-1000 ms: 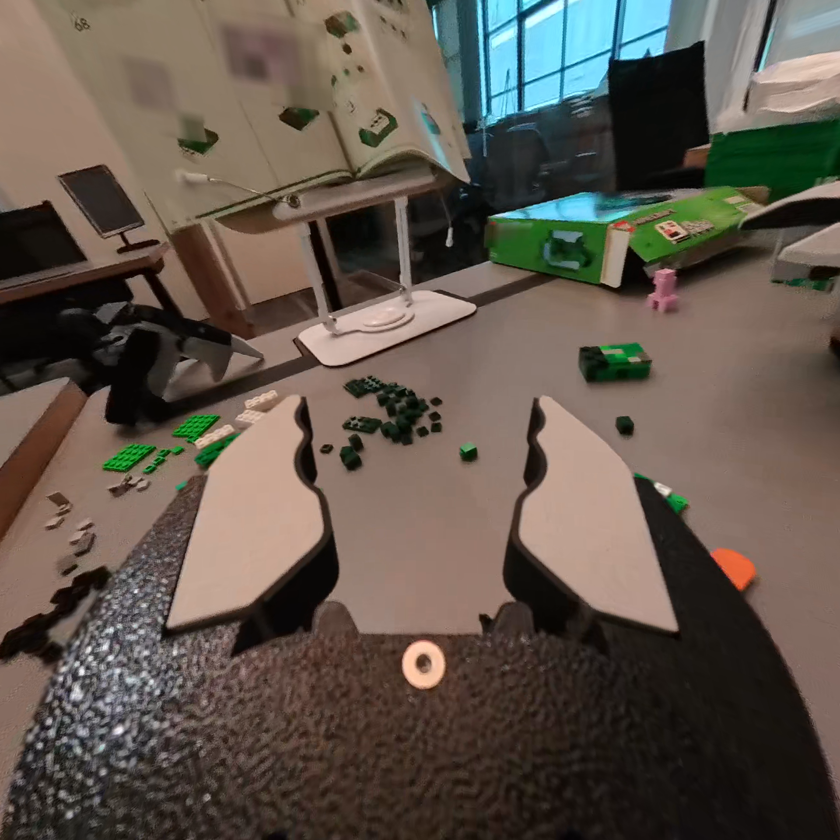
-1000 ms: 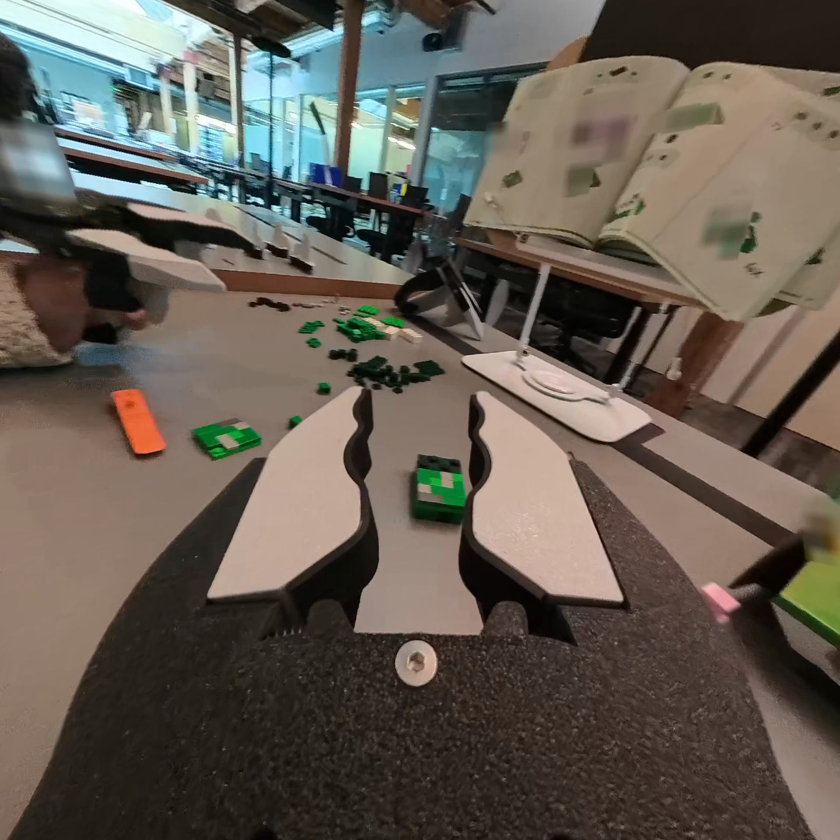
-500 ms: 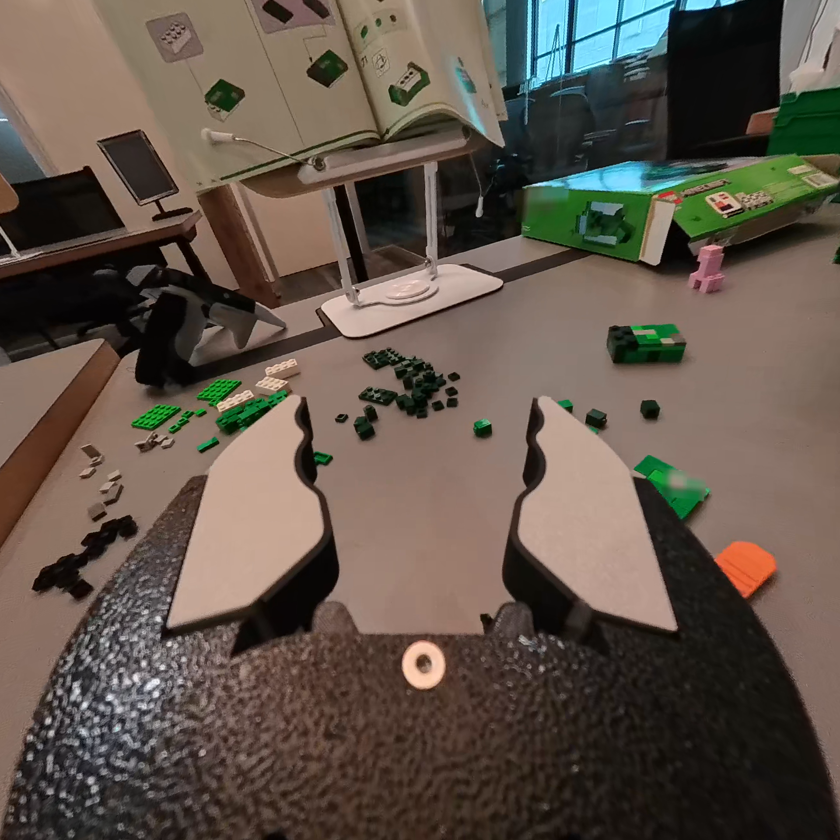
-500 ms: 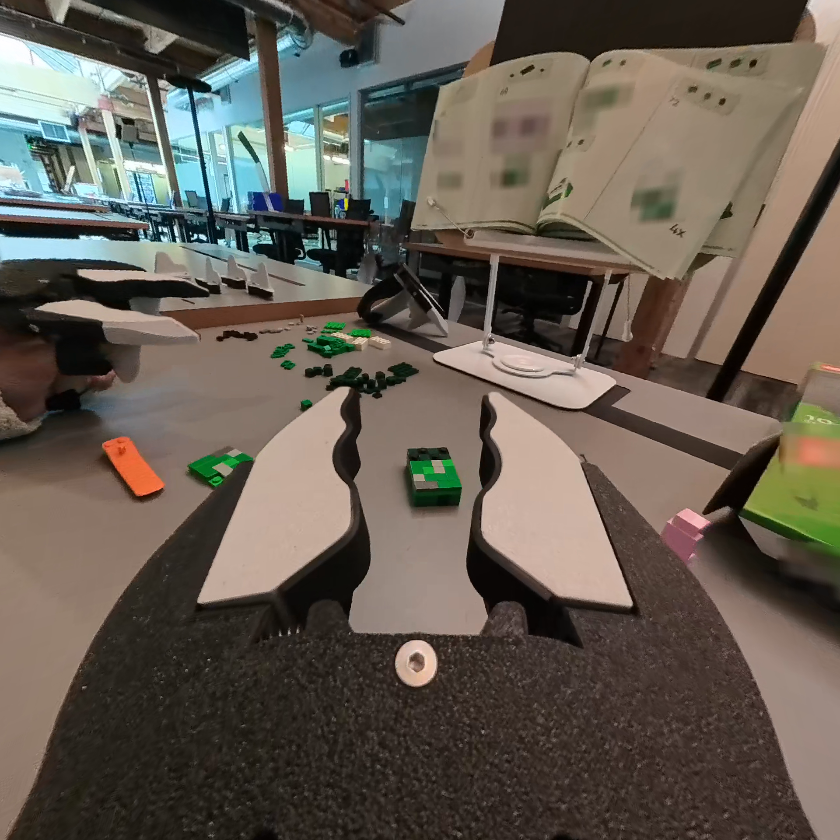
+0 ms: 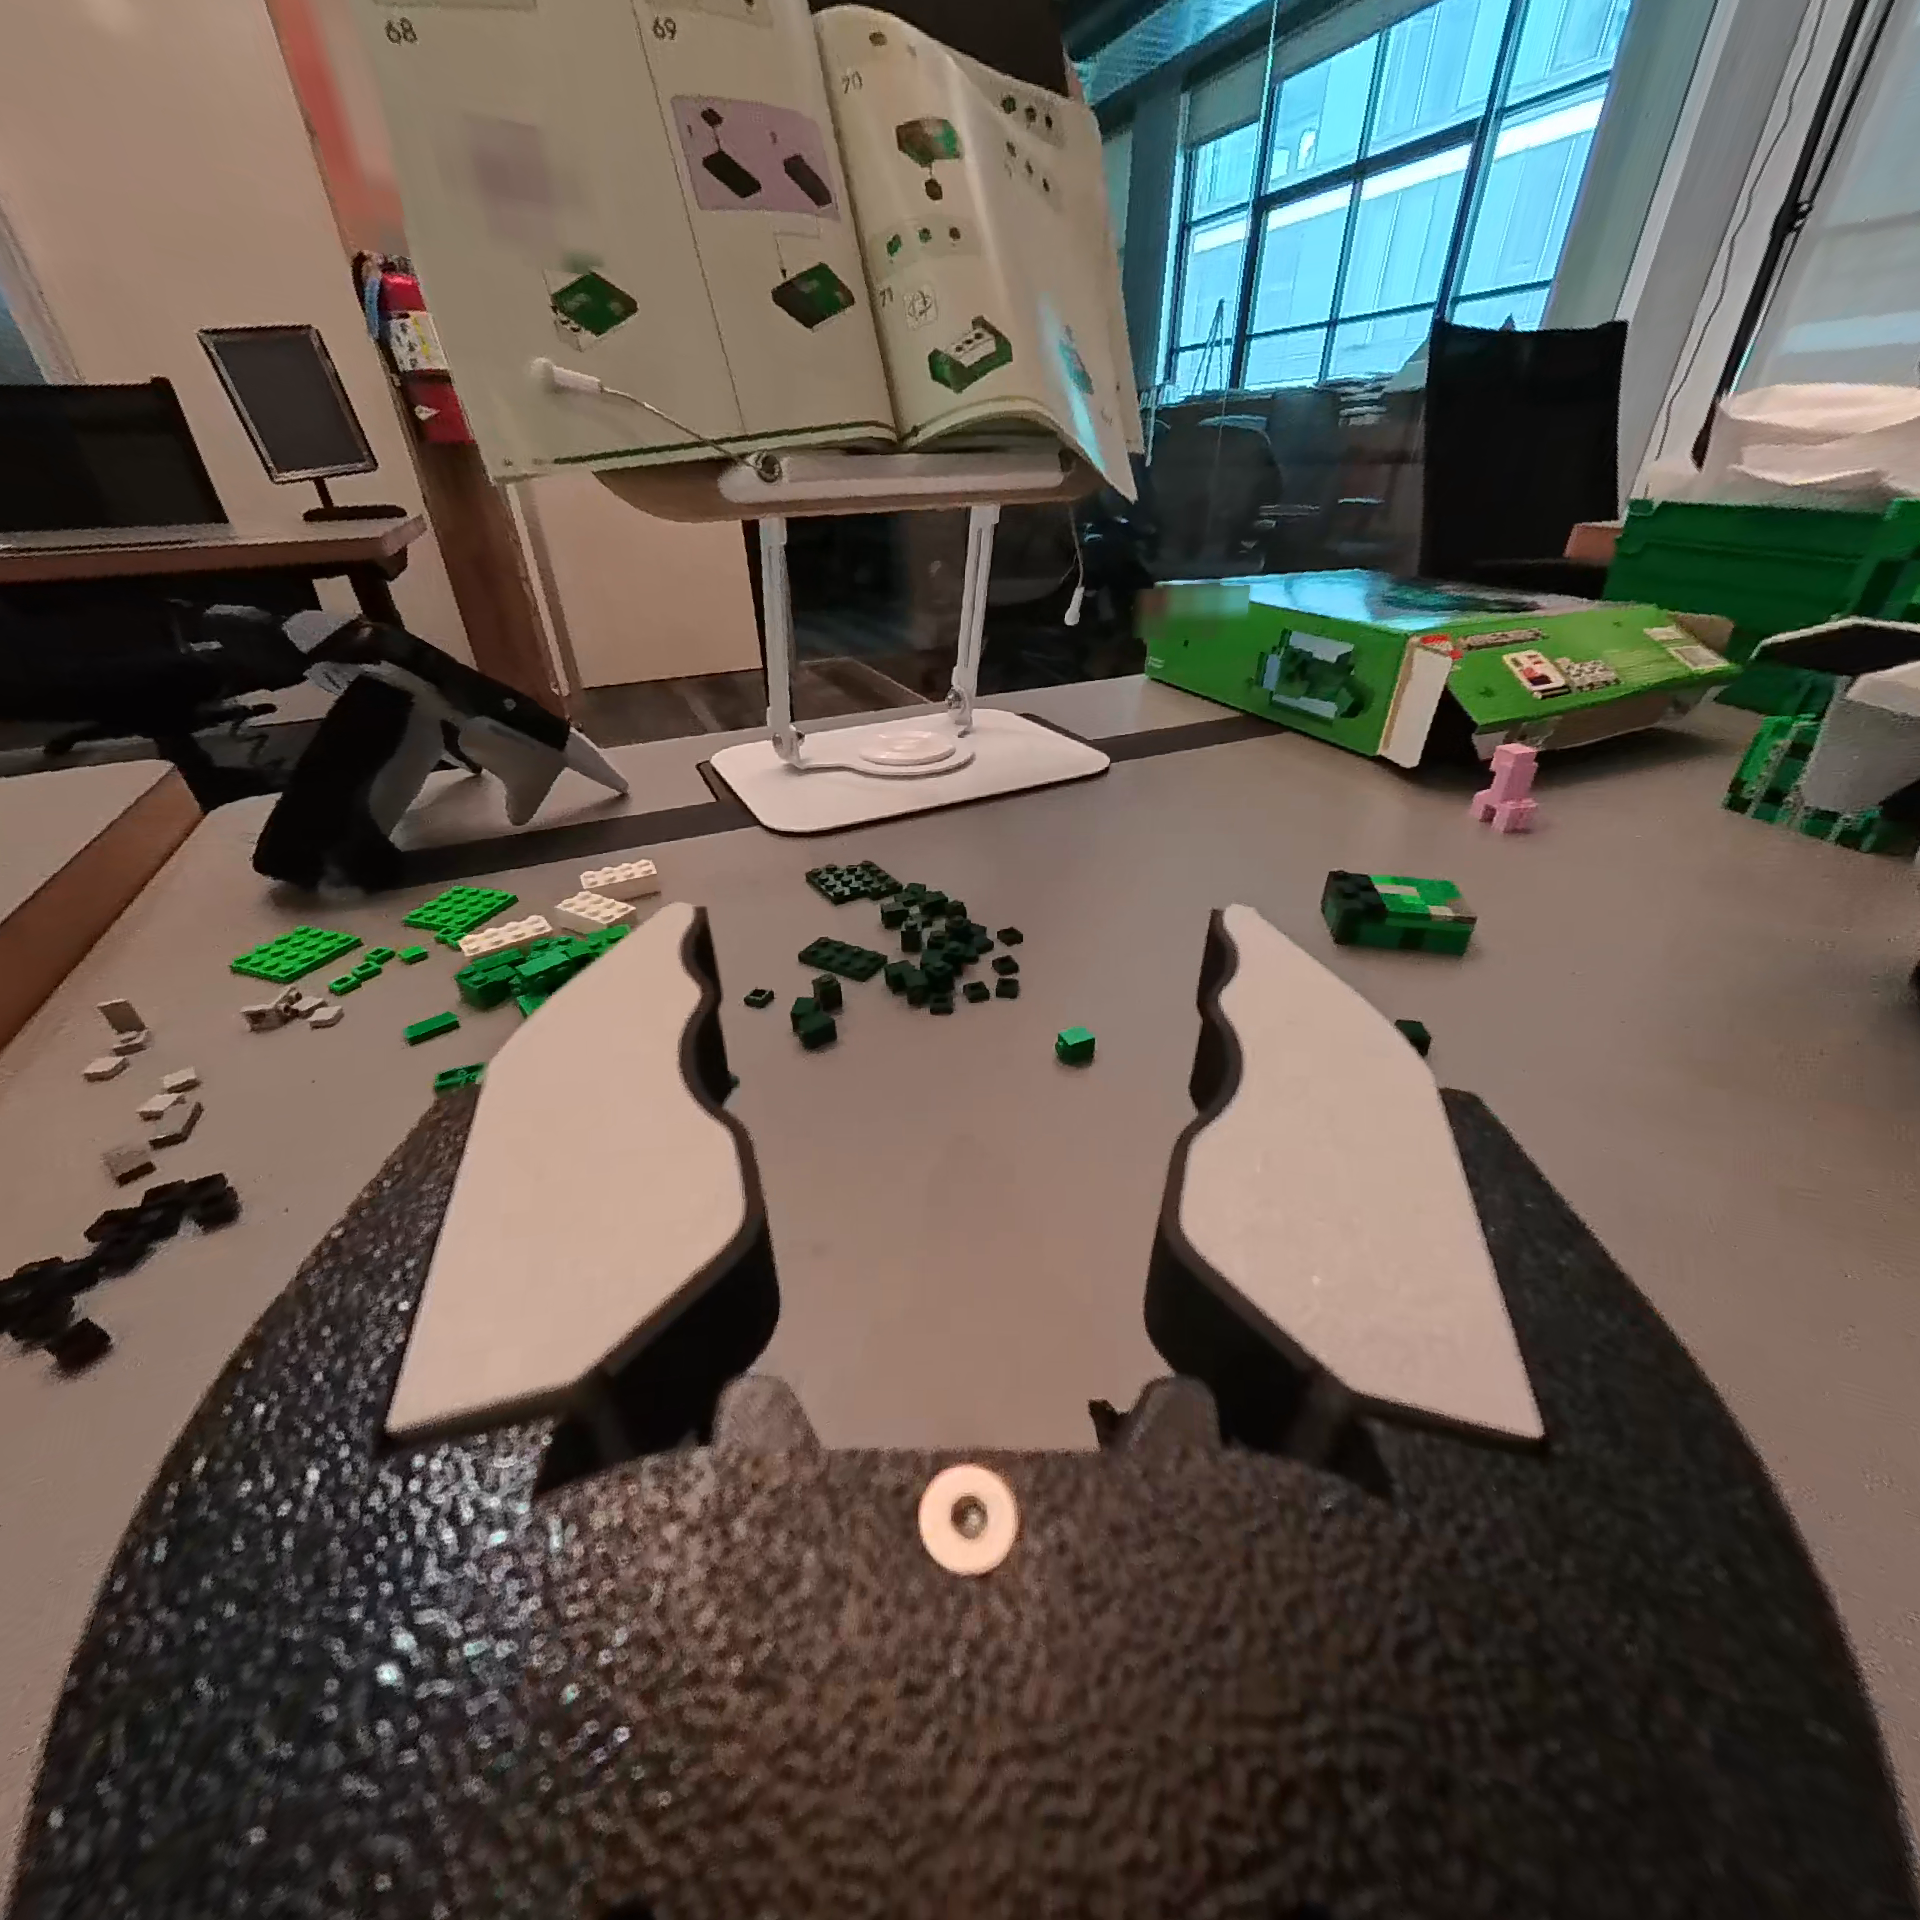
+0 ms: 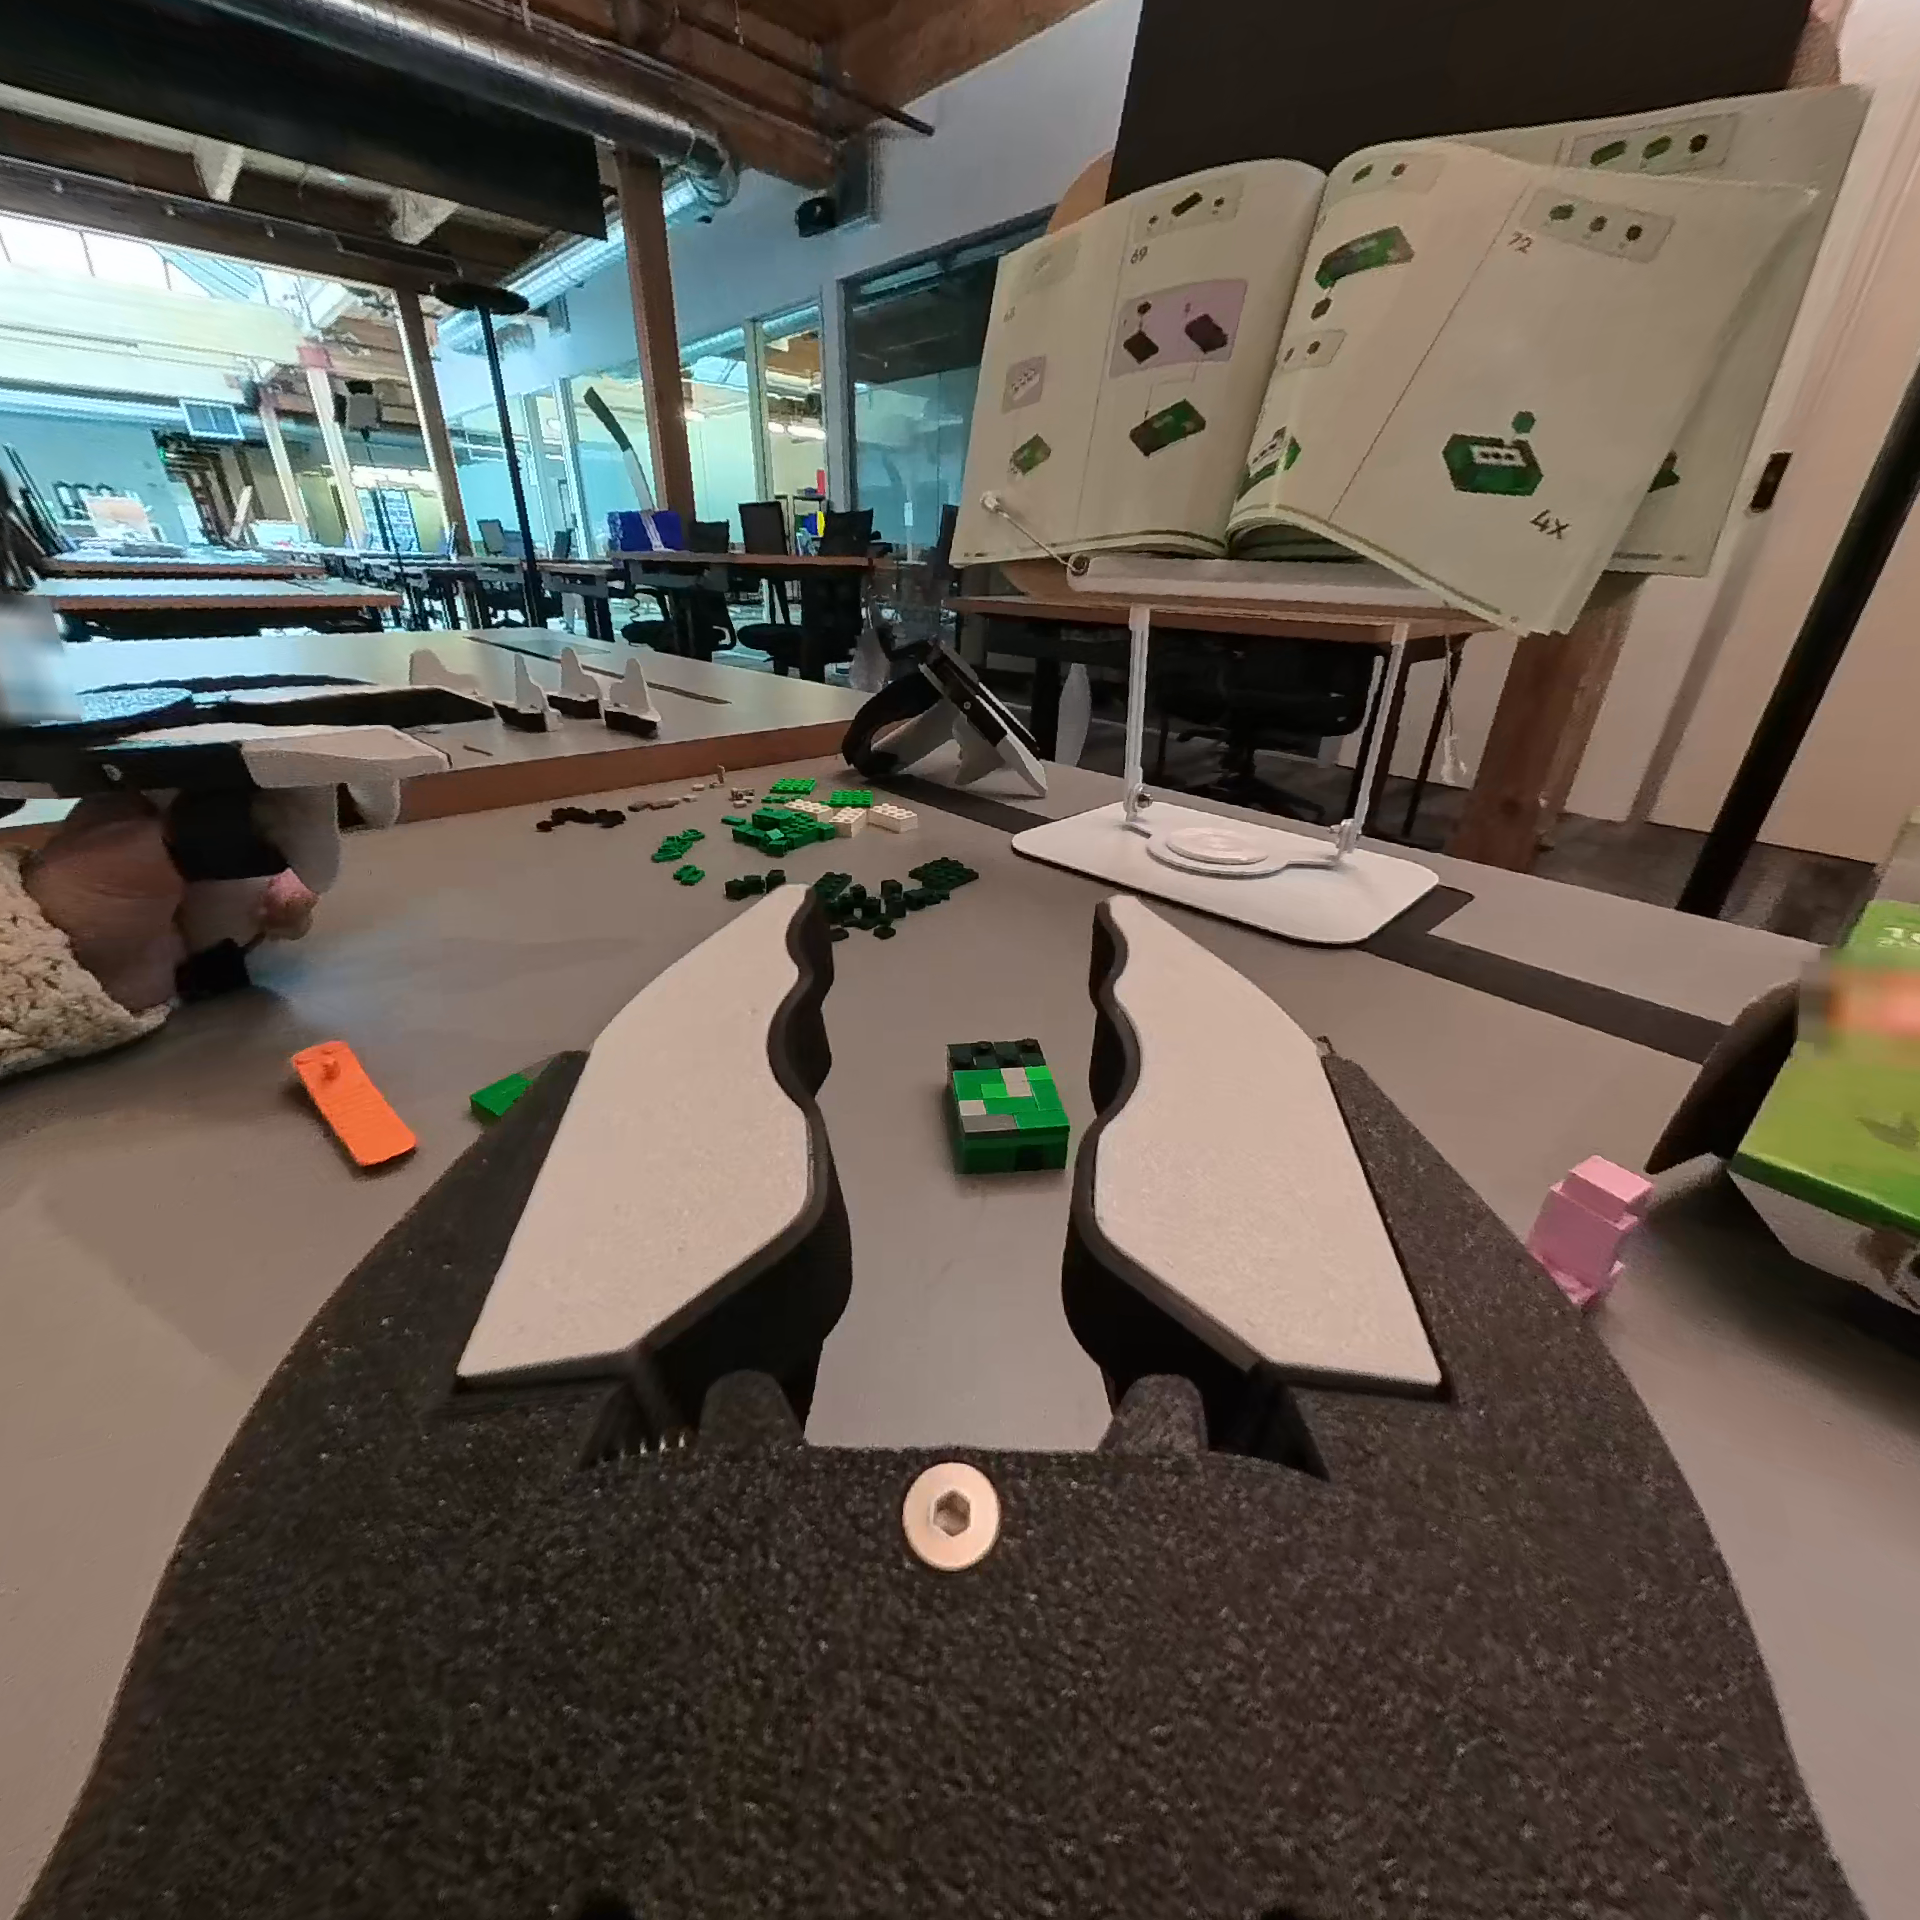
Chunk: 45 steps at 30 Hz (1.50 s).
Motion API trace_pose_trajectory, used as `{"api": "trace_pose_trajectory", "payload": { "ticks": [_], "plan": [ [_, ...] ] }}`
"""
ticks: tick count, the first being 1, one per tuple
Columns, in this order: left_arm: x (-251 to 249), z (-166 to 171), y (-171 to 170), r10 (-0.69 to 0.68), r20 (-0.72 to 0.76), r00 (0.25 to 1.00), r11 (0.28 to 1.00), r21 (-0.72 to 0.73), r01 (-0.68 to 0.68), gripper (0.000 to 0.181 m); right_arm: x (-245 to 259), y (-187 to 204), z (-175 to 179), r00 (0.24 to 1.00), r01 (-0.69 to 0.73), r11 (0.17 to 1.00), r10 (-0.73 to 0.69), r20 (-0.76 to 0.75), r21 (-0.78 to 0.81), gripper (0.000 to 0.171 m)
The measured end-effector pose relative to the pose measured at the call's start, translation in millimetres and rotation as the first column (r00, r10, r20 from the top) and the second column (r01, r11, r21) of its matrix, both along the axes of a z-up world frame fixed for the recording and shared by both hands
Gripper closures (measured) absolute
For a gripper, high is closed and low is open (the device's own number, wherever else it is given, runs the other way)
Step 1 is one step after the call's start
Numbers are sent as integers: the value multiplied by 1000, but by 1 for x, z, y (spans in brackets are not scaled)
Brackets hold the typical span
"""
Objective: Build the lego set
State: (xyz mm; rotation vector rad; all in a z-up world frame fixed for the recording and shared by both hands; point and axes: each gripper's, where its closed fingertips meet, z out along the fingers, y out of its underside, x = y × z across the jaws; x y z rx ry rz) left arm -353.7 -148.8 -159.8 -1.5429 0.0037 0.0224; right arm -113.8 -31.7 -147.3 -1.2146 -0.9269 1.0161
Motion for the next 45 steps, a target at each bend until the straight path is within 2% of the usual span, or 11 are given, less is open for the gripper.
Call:
{"api": "trace_pose_trajectory", "payload": {
  "ticks": [14, 21, 30, 45],
  "plan": [
    [13, -4, 4, -48, -75, 996, 998, -34, 46, 105, -2, -2, -2, 1000, -15, 1000, 15, 15, 7, 128],
    [15, -5, 5, -64, -66, 996, 997, -44, 61, 107, -1, -3, -1, 1000, -27, 1000, 27, 12, 3, 128],
    [25, -13, 10, -90, -146, 985, 991, -108, 74, 108, -3, -6, -3, 999, -41, 999, 40, 26, 15, 129],
    [24, -12, 10, -90, -125, 988, 992, -105, 77, 108, -8, -11, -7, 996, -47, 997, 42, 77, 67, 129]
  ]
}}
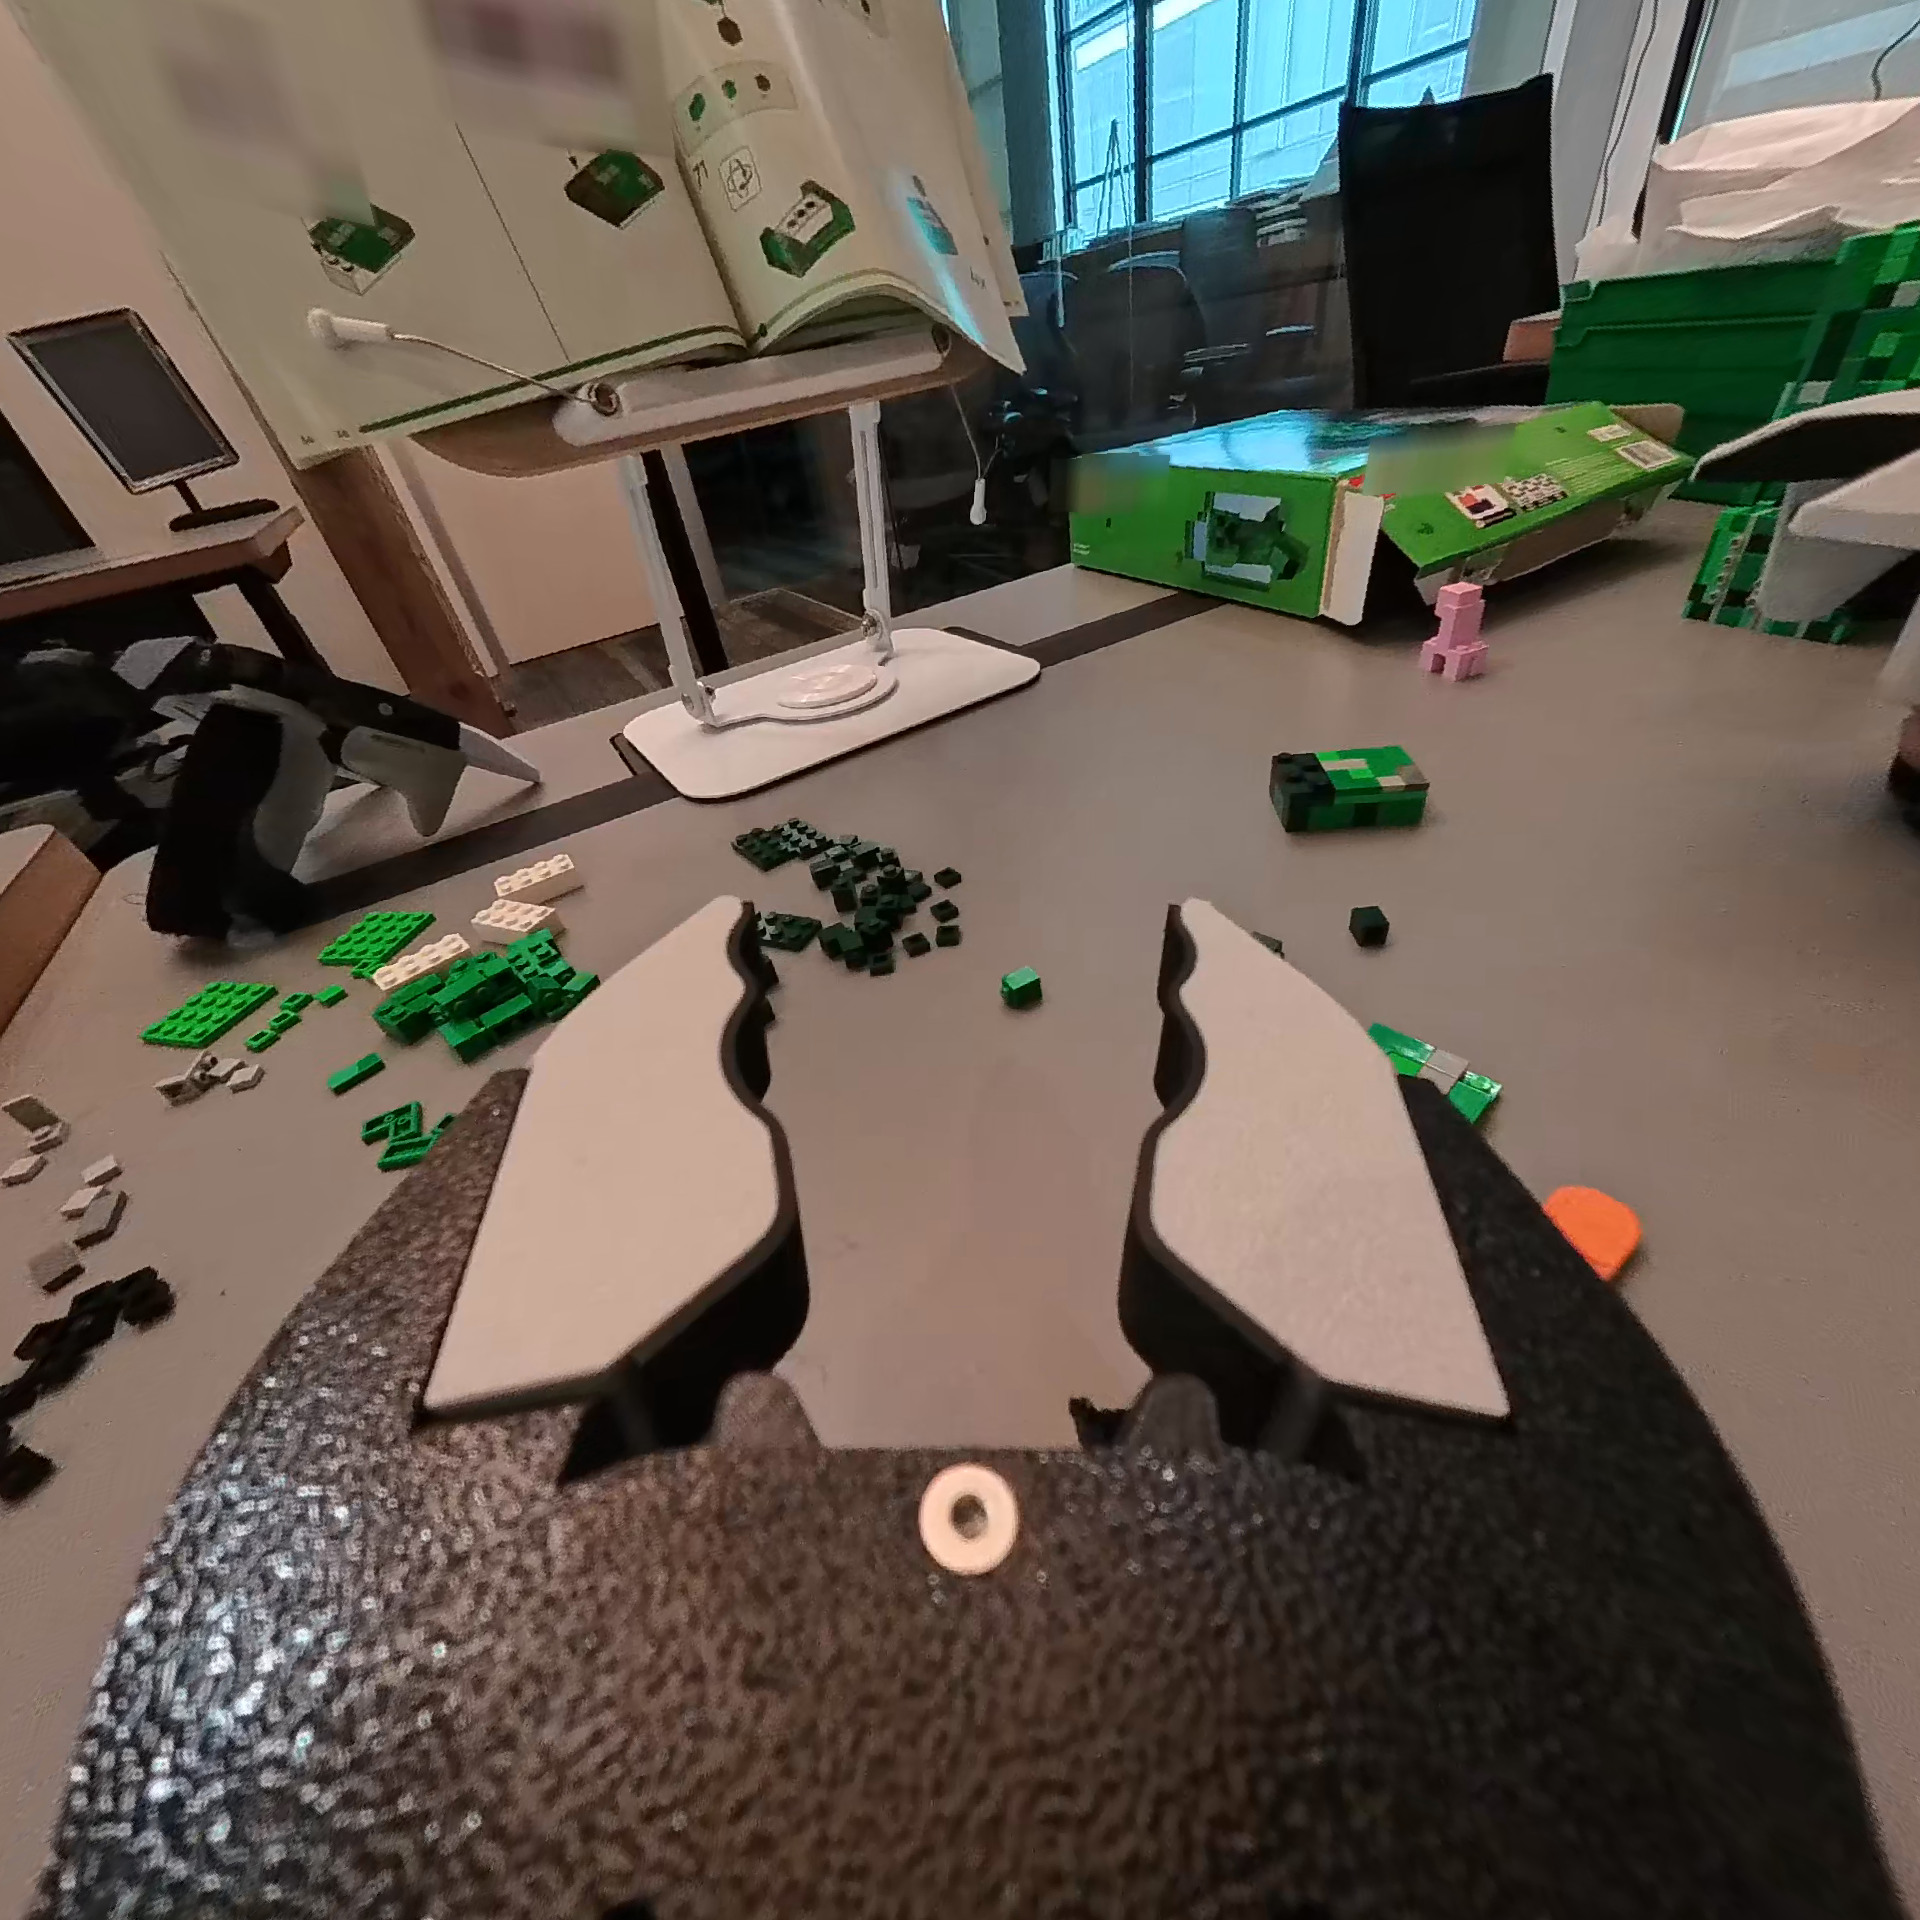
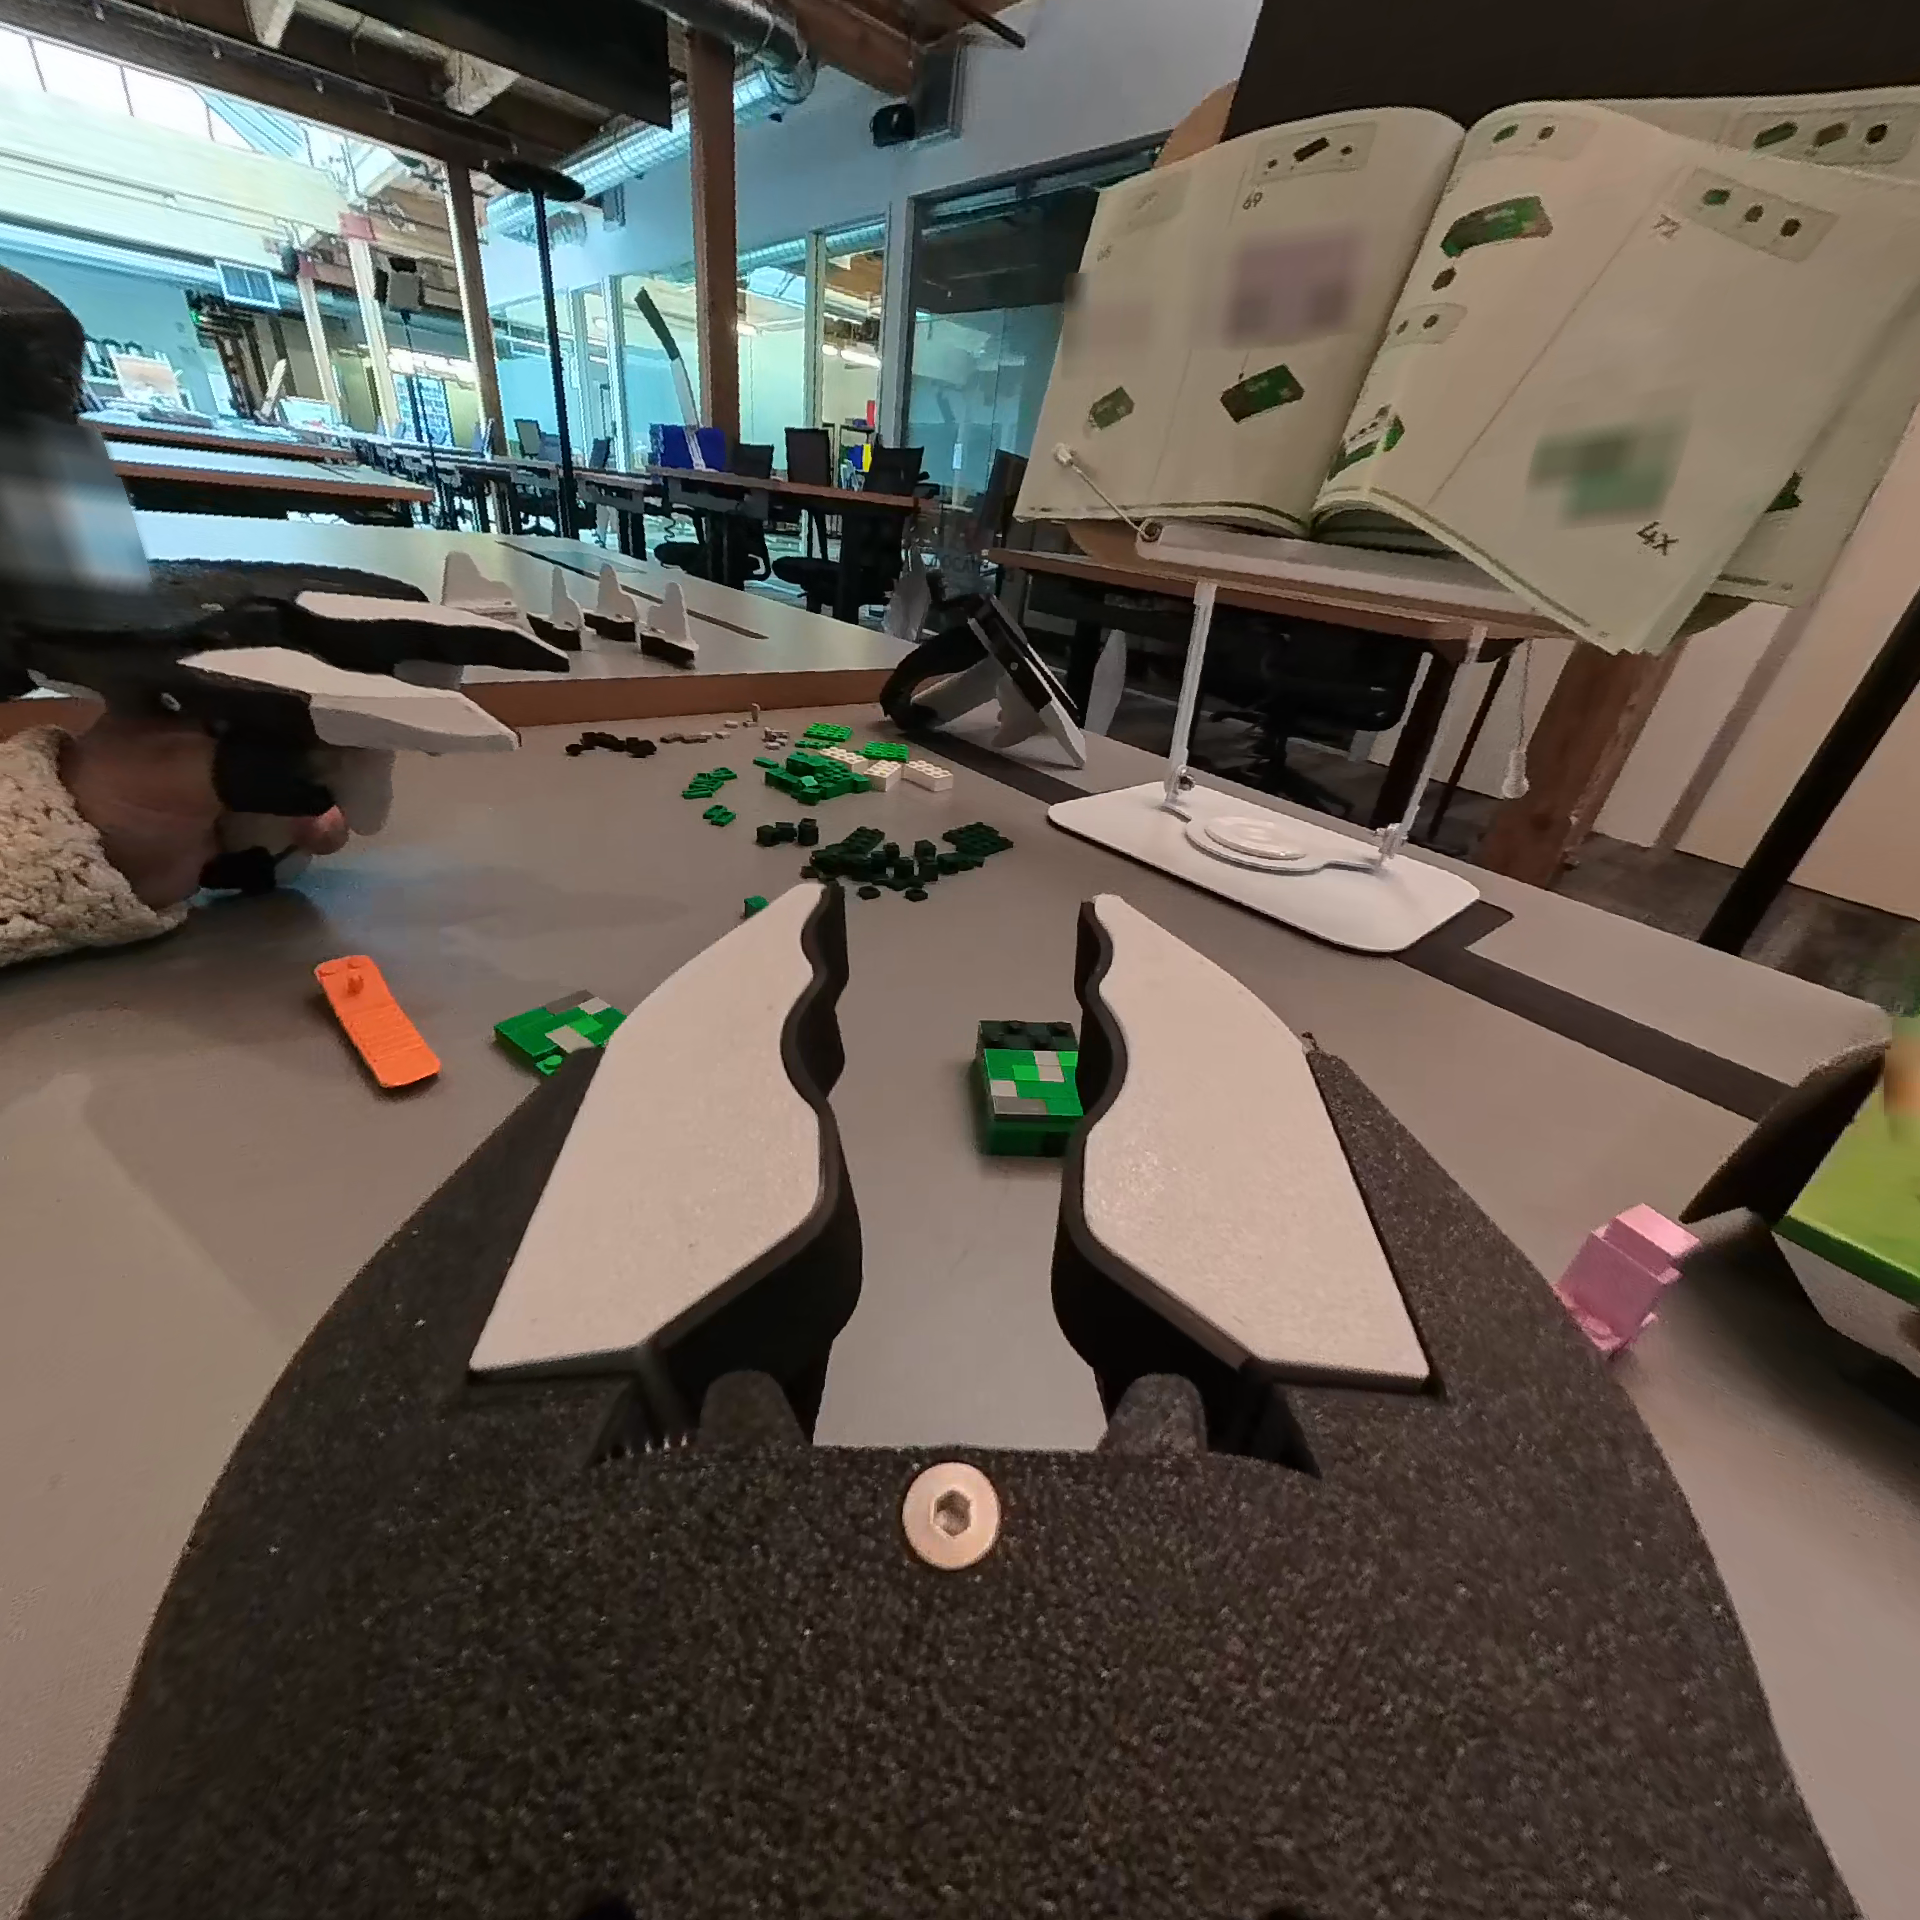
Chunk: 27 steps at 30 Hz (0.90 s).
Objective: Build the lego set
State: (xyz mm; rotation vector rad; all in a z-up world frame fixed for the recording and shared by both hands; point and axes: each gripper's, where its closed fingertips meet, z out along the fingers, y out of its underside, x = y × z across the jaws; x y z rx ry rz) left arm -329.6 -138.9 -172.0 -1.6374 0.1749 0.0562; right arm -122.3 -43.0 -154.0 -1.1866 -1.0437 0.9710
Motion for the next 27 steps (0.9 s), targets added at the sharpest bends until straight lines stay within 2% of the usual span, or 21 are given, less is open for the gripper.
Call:
{"api": "trace_pose_trajectory", "payload": {
  "ticks": [27],
  "plan": [
    [2, -3, 0, -6, -13, 1000, 1000, -17, 6, 112, 0, 0, 0, 1000, 2, 1000, -2, 0, -4, 132]
  ]
}}
